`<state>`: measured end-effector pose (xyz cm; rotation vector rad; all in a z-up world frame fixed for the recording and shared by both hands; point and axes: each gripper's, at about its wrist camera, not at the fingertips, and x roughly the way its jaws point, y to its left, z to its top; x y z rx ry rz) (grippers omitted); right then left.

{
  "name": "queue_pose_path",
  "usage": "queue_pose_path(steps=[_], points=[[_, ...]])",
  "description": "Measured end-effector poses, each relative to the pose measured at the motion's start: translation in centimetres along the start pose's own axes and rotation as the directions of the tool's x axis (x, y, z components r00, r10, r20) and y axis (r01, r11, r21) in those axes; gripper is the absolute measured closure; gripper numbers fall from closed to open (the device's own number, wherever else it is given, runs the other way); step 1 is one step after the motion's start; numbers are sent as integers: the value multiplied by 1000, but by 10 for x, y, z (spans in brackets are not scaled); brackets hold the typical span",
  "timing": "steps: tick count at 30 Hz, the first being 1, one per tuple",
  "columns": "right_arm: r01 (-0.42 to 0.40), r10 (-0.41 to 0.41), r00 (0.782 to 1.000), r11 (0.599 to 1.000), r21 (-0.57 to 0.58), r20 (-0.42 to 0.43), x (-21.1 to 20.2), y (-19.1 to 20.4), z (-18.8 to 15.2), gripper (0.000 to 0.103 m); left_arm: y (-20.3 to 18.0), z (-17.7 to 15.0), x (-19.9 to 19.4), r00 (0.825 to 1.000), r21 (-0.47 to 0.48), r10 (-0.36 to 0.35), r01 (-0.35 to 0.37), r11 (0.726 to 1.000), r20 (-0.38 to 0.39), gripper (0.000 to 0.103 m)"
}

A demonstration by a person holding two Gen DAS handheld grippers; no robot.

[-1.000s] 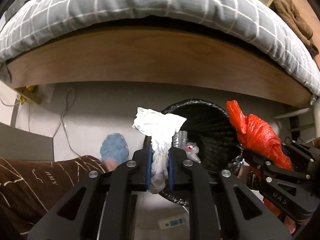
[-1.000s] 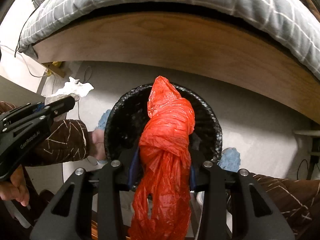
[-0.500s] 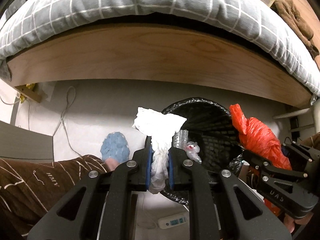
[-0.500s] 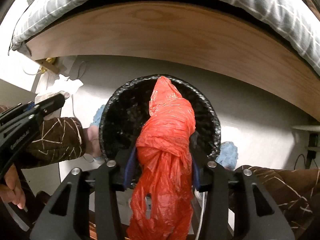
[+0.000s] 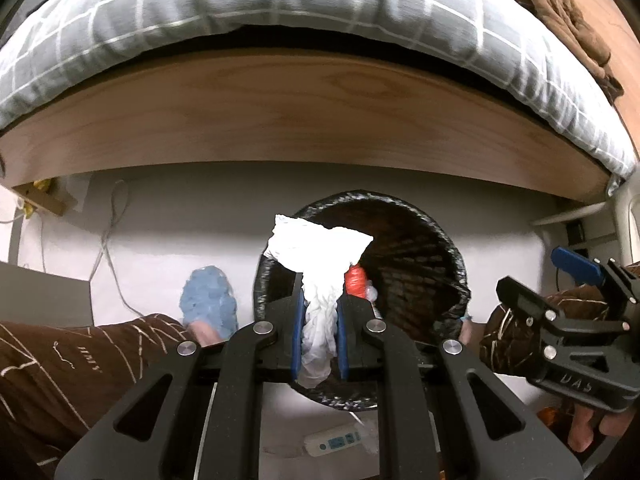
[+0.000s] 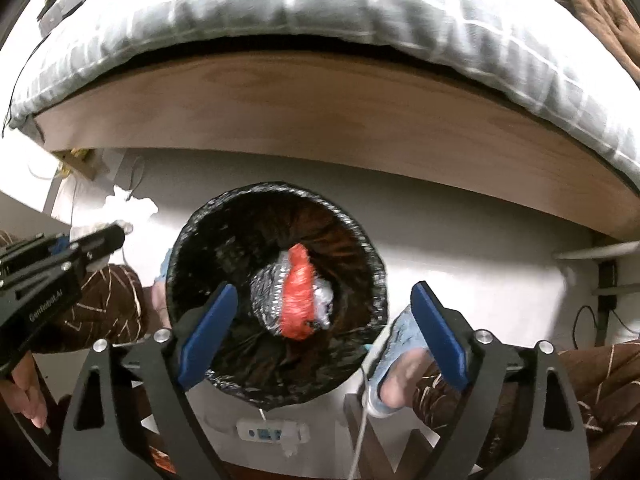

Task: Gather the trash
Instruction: 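Open the right tool to drop the red bag while the left tool releases the tissue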

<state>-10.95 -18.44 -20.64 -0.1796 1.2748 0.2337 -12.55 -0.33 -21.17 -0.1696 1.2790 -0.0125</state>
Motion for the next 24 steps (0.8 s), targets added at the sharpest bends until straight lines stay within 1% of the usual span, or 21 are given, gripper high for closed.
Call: queue_pose_path(steps=[4,7,11,14,16,24], points=[[29,-30,999,999,42,21,-6,-20,0,13,-20,1,2,1000,33,-20,20,999,-6,91],[36,-39,999,995,92,28,-9,-35,-3,12,-35,2,2,1000,62,-30,30,998,-7,91],[50,-57,997,991,124,53,-18,-50,-7,12,-52,1,3,999,94,-40,40,995,-9,91],[57,-67,995,988,141,71,-23,-57,-9,11,-61,0,3,999,114,-43,44,992,-10,91],[67,-80,993,987,148,85,-26,-61,-9,8,-66,0,4,999,125,-47,49,991,-13,91],[68,-88,989,984,167,119,-33,-73,-10,8,-80,-5,6,998,158,-53,55,986,-22,91]])
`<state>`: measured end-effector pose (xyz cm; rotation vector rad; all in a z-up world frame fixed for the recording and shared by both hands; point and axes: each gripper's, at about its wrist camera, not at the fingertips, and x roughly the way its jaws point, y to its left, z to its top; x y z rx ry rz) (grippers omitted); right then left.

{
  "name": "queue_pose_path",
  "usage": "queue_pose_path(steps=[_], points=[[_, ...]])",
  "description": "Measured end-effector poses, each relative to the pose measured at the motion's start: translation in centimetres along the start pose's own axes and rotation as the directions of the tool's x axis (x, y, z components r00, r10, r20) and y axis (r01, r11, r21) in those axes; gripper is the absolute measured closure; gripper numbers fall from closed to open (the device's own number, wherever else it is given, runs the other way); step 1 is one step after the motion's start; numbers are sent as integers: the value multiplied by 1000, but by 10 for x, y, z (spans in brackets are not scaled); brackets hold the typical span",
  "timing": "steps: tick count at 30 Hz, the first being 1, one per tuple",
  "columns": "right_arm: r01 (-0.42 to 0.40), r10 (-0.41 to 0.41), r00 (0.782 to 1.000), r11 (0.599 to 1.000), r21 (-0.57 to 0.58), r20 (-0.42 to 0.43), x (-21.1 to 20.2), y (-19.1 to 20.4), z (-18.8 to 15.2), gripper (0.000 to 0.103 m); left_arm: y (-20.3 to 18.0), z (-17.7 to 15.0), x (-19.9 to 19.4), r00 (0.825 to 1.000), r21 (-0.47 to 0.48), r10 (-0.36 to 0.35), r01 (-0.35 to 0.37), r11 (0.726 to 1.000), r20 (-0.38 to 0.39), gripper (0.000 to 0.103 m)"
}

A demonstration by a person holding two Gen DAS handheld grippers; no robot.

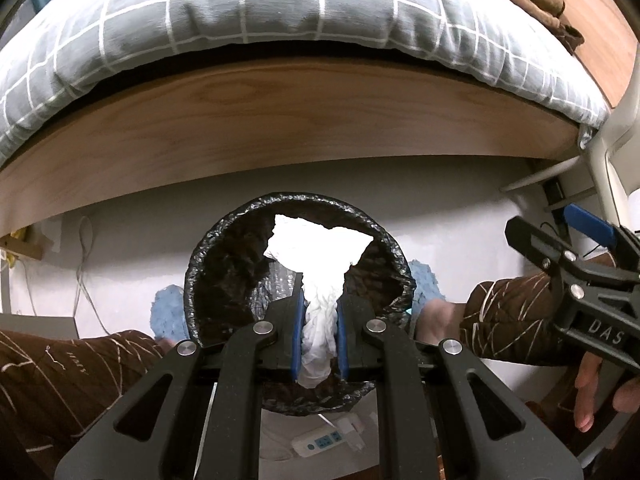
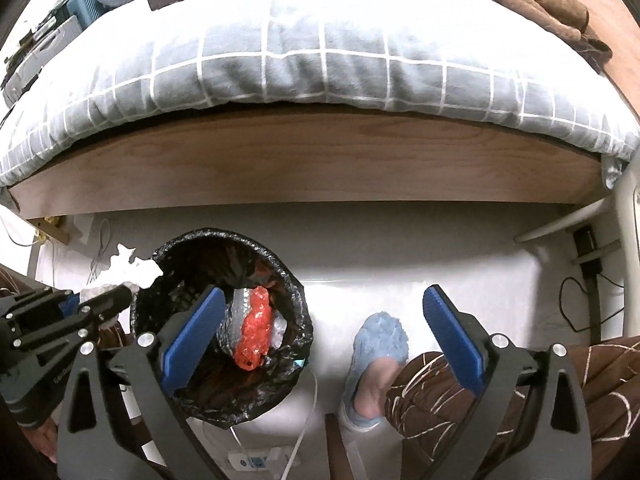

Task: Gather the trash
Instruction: 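Open the right tool to drop the red bag while the left tool releases the tissue, then move both tools back up over the bed toward the snack box and yogurt cup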

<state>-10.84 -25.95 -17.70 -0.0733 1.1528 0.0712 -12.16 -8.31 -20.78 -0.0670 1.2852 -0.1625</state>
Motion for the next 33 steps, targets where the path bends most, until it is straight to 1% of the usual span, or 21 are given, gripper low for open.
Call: queue_pose_path(steps=[4,7,9,10,12,13,15,16,17,21,22,24,27,33], points=[[-1,1,1000,1000,2,5,1,1,1,8,-1,-2,-2,1000,11,10,-10,1000,9,90],[3,-3,1000,1000,-6,13,0,2,3,8,-2,-3,-7,999,19,26,-26,999,29,84],[2,-2,1000,1000,-7,19,-1,4,5,8,-2,-2,-8,999,19,31,-32,999,35,70],[1,-1,1000,1000,-7,25,-2,4,6,8,-2,-1,-8,999,17,34,-35,999,38,66],[4,-4,999,1000,-7,37,-4,4,9,8,-1,0,-11,998,15,43,-43,999,51,56],[5,-4,999,1000,-8,42,-5,4,10,8,-1,1,-14,997,18,53,-54,998,63,53],[10,-9,998,1000,-8,58,-9,4,14,8,-2,4,-20,995,21,64,-66,998,80,41],[10,-10,998,1000,-6,65,-10,4,16,8,-3,5,-25,992,22,75,-78,997,99,37],[6,-6,997,1000,-5,75,-13,4,19,8,-3,6,-29,990,25,81,-84,996,111,31],[18,-17,992,1000,-8,123,-22,4,29,8,-5,12,-44,982,28,96,-102,994,165,19],[21,-20,991,1000,-7,130,-24,3,31,8,-4,13,-47,979,28,101,-108,994,175,18],[14,-15,990,1000,2,143,-27,1,35,8,-2,17,-52,974,23,110,-117,993,197,11],[16,-16,985,1000,1,174,-35,0,41,8,2,24,-63,963,8,127,-133,991,237,6],[21,-20,970,1000,-3,241,-51,1,56,8,11,38,-81,954,-18,124,-124,992,275,6]])
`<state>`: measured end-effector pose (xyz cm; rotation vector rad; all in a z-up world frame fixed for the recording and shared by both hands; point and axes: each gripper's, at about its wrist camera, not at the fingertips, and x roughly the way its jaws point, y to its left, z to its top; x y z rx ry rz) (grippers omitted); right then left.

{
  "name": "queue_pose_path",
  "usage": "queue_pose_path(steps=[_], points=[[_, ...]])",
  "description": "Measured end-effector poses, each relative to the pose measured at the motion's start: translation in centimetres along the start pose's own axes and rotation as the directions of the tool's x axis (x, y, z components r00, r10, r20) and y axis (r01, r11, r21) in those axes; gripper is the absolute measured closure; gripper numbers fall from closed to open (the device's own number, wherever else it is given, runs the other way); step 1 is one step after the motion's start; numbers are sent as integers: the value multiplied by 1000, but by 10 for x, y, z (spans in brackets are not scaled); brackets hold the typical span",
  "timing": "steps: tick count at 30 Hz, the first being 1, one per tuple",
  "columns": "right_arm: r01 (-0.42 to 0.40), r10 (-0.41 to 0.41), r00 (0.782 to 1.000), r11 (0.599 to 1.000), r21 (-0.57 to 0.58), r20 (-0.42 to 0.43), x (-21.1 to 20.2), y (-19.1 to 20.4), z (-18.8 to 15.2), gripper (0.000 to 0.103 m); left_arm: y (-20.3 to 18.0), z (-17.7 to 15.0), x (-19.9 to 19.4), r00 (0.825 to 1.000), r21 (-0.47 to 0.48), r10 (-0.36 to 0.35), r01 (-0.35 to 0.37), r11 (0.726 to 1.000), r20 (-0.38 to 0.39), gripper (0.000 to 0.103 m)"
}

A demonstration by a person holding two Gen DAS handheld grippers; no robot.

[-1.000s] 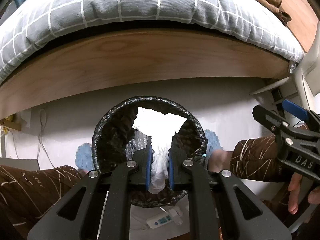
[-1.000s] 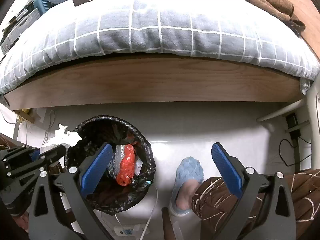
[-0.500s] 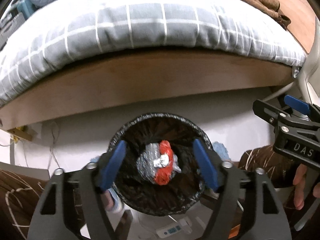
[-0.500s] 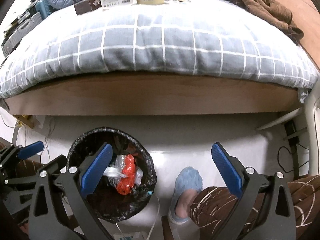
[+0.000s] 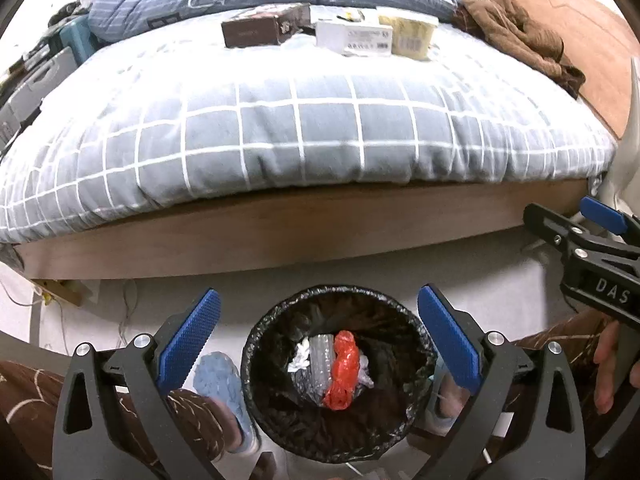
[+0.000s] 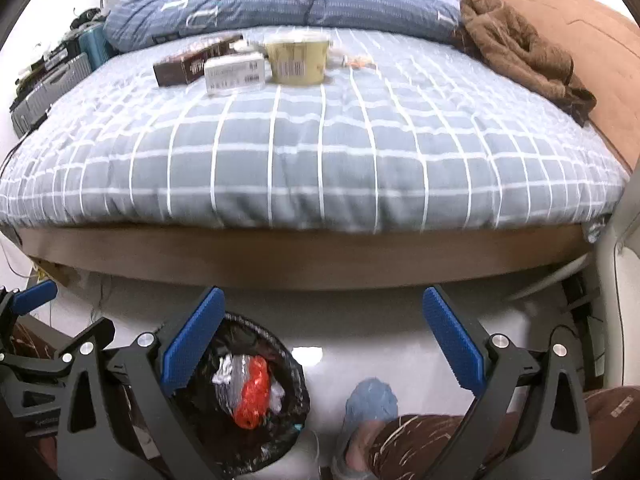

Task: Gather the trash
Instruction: 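Move both tools back up over the bed toward the snack box and yogurt cup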

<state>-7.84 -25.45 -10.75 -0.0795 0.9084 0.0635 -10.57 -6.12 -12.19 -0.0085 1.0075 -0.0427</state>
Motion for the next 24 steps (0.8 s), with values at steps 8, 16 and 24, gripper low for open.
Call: queue_pose_path(steps=[8,16,24], points=[[0,0,997,1000,-2,79,-13,0,27,8,6,27,-17,998,-9,2,-1,1000,69,6],[-20,21,991,1000,-9,135,-20,4,50,8,17,61,-24,993,-19,0,2,1000,120,6],[-29,33,983,999,-28,180,-22,8,77,8,30,101,-22,986,-13,16,-14,1000,168,6]])
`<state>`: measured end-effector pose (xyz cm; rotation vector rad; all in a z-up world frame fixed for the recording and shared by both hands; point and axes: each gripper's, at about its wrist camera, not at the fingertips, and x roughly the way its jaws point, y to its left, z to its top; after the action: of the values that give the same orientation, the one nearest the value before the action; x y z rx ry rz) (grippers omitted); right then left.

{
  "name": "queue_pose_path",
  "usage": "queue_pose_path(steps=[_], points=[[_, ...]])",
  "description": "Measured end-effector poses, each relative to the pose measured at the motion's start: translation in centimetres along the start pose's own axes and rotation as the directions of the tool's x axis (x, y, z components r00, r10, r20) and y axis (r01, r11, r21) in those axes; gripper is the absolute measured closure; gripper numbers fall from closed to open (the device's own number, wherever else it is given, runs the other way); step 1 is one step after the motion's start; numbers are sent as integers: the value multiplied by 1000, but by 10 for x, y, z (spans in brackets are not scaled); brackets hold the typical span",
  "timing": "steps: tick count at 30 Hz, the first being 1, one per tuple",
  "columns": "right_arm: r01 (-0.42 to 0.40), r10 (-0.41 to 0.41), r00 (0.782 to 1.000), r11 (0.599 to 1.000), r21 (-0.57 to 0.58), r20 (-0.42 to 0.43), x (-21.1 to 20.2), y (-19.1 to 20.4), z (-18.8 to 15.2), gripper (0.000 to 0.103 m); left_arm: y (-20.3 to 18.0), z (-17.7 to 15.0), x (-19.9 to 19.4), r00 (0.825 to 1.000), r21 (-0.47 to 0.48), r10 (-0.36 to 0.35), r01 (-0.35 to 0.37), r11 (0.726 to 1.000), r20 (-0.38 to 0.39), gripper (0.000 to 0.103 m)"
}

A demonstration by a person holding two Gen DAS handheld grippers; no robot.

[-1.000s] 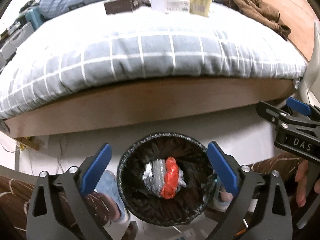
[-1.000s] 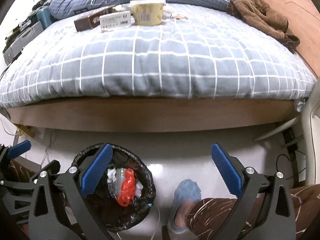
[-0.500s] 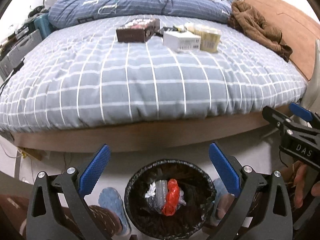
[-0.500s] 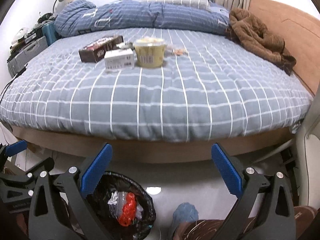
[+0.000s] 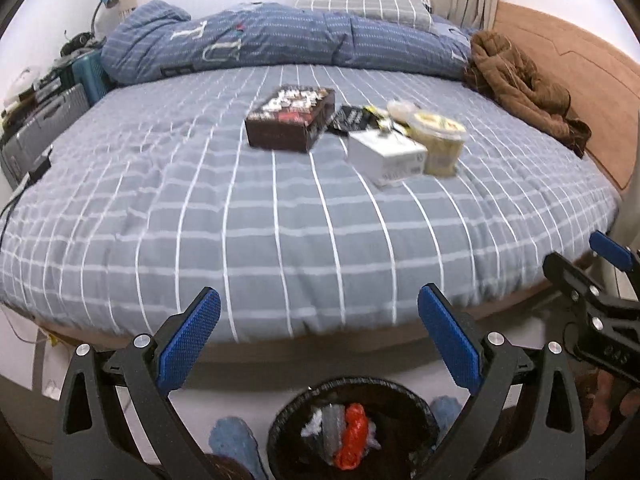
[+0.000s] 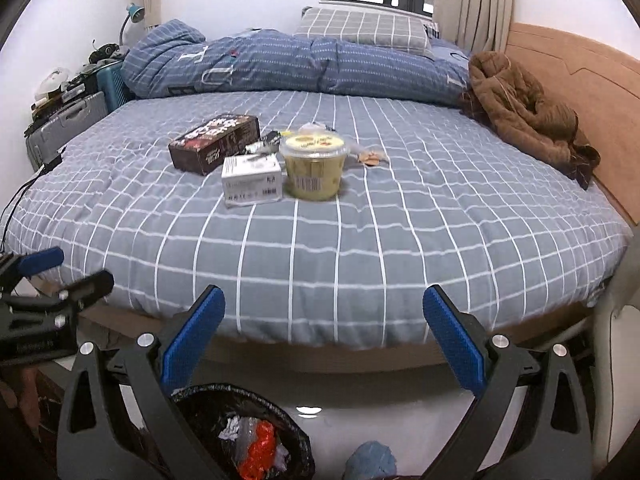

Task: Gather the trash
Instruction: 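Move both tools back up over the bed toward the snack box and yogurt cup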

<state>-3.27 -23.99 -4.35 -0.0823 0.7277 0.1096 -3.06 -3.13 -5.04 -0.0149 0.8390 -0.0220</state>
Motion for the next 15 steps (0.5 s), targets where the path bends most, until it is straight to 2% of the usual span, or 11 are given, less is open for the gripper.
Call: queue_pose_path(steps=[15], points=[[-4,4,1000,1000,-6,7,38,3,46,8,16,64,33,1000,-13,10,-10,1000,27,6]])
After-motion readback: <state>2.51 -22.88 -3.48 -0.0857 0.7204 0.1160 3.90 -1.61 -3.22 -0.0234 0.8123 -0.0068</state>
